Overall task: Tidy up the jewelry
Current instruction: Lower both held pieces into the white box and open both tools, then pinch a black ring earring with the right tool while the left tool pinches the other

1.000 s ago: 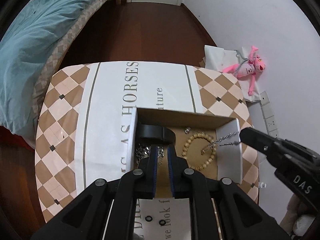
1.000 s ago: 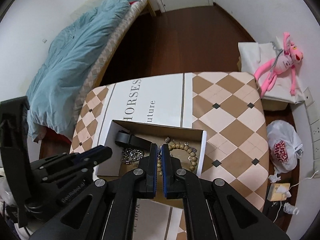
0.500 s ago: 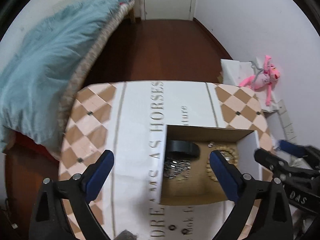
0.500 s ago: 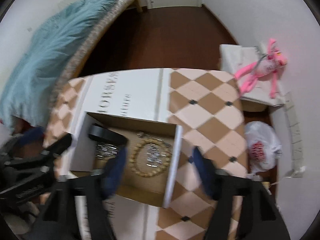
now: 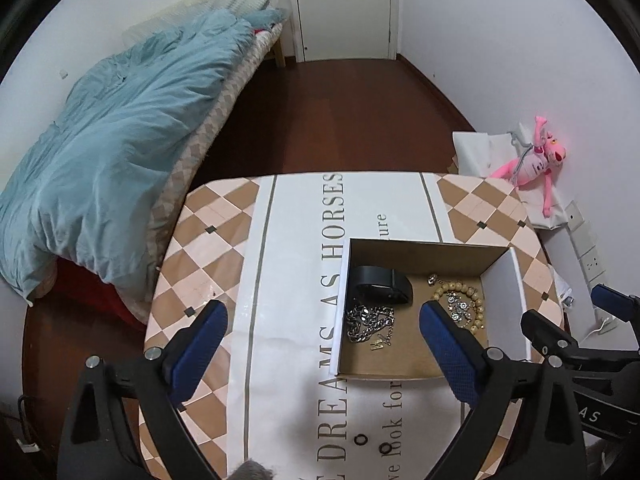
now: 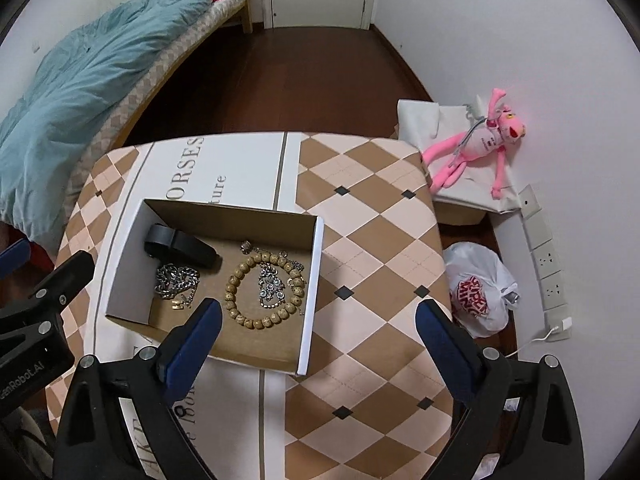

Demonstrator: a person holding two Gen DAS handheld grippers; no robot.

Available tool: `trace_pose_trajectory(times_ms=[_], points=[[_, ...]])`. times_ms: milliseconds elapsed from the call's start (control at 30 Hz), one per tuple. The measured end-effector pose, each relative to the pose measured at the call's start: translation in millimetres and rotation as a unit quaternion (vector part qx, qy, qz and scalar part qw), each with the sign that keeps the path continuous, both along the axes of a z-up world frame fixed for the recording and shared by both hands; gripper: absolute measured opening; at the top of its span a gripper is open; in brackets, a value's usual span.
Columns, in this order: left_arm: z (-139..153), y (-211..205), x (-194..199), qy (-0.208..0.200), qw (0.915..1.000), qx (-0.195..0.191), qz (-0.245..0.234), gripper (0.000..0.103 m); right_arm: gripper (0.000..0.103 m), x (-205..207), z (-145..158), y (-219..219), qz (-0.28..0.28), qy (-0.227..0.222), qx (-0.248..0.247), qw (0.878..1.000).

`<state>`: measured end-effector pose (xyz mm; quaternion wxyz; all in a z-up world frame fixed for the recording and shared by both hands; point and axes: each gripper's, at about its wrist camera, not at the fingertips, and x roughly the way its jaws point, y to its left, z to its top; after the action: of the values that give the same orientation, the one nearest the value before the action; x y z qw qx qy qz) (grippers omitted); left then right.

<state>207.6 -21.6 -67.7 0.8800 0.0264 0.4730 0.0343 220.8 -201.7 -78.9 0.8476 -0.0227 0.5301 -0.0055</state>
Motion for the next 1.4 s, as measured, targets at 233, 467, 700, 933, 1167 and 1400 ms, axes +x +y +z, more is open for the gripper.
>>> trace_pose_trajectory(times_ms=[233,467,700,933,1167,1400], points=[[24,-4,-25,-0.029,0.9996,-0.003,-0.003,0.098,0.099,-27,26,-3,-0.010,-0.038,-0.004,0.999],[46,-6,-49,-0.048,0.9986,-0.021,-0.006,0.098,0.099,-58,60,-7,-0.019,-0.078,0.000,0.997],[63,-7,-69,-0.070,0.9974,-0.015,0.000,0.098,0.099,-84,85,-8,-0.021,-0.105,0.019,0.994],[21,12,-84,-0.028,0.9993,0.003,0.025,0.098,0.099,-97,46,-1,-0.009,-0.062,0.051,0.997],[-72,47,-112,0.069,0.9954,0.034,0.056,0.098,0.096,-108,-45,37,0.040,0.007,0.084,0.996],[-117,63,-125,0.111,0.9913,0.034,0.062,0.098,0.065,-118,-99,87,0.101,0.020,0.081,0.991]])
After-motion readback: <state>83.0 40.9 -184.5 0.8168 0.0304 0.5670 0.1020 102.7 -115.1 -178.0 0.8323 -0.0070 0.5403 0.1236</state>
